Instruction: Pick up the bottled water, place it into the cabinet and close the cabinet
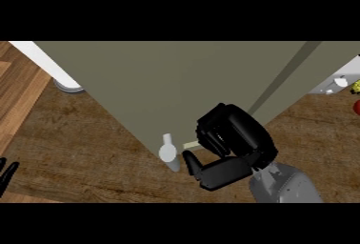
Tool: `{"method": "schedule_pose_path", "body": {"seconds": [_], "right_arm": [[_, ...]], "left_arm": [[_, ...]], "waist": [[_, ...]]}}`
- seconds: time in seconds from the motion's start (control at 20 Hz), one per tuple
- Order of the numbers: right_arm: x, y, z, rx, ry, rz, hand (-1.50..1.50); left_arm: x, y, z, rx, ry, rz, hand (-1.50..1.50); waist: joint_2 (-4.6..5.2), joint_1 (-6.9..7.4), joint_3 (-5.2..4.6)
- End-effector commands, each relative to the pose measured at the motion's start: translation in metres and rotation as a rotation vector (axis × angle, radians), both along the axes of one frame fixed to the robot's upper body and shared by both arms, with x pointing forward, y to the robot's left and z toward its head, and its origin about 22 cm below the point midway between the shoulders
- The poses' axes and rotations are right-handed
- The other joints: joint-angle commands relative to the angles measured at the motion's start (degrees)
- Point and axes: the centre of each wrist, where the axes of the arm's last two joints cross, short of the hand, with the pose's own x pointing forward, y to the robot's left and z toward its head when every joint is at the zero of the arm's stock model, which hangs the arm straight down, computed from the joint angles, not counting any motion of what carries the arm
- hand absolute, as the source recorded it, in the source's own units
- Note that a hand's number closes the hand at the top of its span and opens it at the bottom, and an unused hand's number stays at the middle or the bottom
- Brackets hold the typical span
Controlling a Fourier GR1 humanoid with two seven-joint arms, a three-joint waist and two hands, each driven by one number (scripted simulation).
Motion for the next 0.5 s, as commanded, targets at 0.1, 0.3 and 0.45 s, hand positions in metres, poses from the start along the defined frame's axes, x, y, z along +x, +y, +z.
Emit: {"method": "schedule_pose_path", "body": {"seconds": [0.1, 0.3, 0.45], "right_arm": [[0.076, 0.023, 0.015, -0.06, 0.015, -0.155, 1.5], [0.113, 0.026, 0.029, -0.063, 0.009, -0.175, 1.5], [0.118, 0.033, 0.022, -0.089, 0.033, -0.162, 1.5]], "left_arm": [[-0.005, 0.011, 0.005, -0.04, -0.012, -0.025, -1.5], [-0.005, 0.005, -0.003, -0.037, -0.022, -0.018, -1.5], [-0.003, 0.006, -0.002, -0.05, -0.012, 0.006, -1.5]], "waist": [[-0.21, -0.94, 0.23], [-0.19, -2.4, 0.22], [-0.28, -3.59, 0.27]]}}
